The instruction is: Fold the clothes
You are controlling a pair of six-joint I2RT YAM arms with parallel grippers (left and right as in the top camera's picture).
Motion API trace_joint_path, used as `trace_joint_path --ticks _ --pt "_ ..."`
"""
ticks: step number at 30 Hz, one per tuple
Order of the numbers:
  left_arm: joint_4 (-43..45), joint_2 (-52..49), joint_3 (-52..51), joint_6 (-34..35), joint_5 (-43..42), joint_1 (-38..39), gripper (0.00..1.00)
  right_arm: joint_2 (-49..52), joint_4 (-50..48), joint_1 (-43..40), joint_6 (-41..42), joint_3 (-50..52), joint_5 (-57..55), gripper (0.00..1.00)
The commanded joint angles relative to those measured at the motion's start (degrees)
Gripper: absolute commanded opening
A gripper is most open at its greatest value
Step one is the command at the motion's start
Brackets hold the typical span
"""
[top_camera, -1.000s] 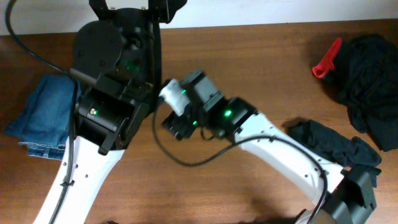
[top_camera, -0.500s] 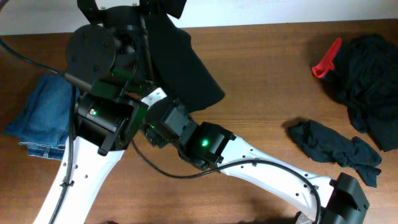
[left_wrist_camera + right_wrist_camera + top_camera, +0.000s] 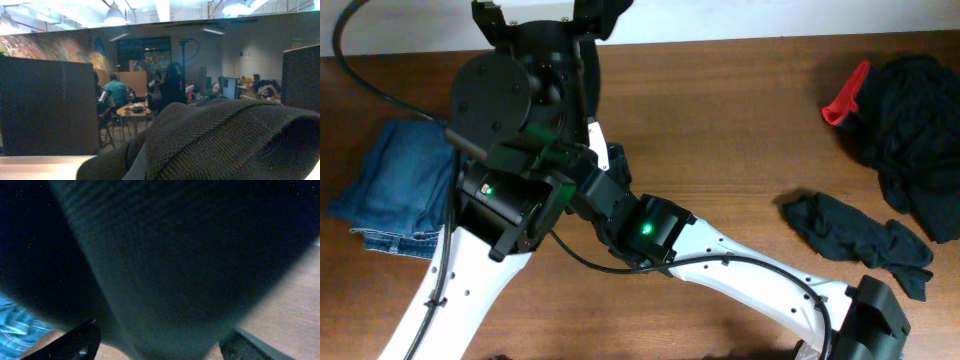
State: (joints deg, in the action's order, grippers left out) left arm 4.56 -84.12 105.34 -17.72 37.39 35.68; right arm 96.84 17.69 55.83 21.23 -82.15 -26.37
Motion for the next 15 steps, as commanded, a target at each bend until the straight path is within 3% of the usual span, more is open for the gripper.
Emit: trace_joint_path --ticks 1,8,15 --pt "1.05 1.09 2.29 -2.01 0.15 0.33 0.0 0.66 -0.33 1.01 0.68 0.13 4.57 0.83" --pt "3.39 1.09 2.32 -6.64 0.61 0.33 0.0 0.59 -1.64 5.95 0.09 0.13 5.9 0.85" --pt "4.07 1.09 2.4 -6.62 4.2 3.26 0.0 0.68 -2.82 8.41 5.16 0.13 -8.66 0.89"
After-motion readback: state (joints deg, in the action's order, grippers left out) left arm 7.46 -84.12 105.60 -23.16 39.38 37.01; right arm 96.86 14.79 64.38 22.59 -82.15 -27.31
